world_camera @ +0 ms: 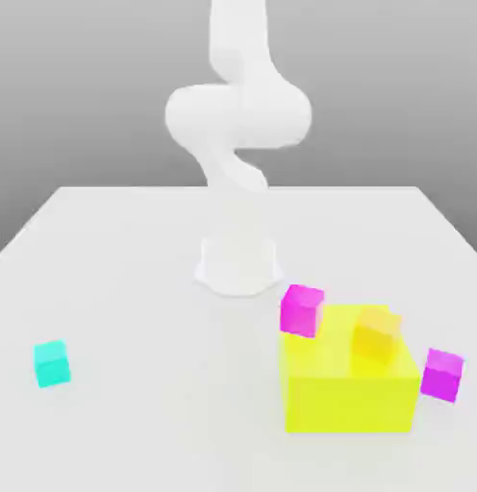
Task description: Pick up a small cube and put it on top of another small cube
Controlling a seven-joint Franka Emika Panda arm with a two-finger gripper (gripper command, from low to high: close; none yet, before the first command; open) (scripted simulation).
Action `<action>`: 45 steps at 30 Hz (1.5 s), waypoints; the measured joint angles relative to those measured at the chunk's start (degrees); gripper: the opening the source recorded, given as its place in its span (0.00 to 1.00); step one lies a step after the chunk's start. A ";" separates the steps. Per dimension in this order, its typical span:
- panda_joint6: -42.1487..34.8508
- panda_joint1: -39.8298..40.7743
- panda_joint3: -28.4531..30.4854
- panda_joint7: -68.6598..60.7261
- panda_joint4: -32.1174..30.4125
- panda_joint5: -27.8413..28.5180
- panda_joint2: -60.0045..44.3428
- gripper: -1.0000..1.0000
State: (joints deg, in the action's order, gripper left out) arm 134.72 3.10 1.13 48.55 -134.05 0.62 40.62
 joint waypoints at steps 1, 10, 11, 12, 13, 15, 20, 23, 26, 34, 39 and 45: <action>1.25 1.35 0.51 1.16 -0.97 0.25 -2.26 0.50; 11.86 11.60 6.51 10.36 -9.15 1.67 -21.00 0.50; 13.04 12.65 7.29 11.26 -10.05 1.65 -23.07 0.50; 14.21 13.65 8.12 12.12 -10.95 1.59 -25.13 0.50; 15.38 14.63 8.96 12.92 -11.85 1.45 -27.21 0.50; 17.73 16.49 10.70 14.33 -13.66 0.89 -31.37 0.50; 23.56 22.40 14.29 16.02 -18.15 -3.03 -41.98 0.50; 27.32 25.03 13.88 14.85 -19.80 -7.47 -48.44 0.50; 31.98 28.40 9.90 11.85 -18.94 -11.92 -54.72 0.50; 36.36 32.11 5.58 9.72 -17.81 -14.71 -60.18 0.00; 32.44 29.65 8.78 12.22 -18.92 -11.48 -55.22 0.00; 22.94 21.46 6.69 20.59 -20.25 -5.57 -43.75 0.00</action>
State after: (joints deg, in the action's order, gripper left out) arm 157.65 24.55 7.81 69.14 -154.29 -4.95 -3.13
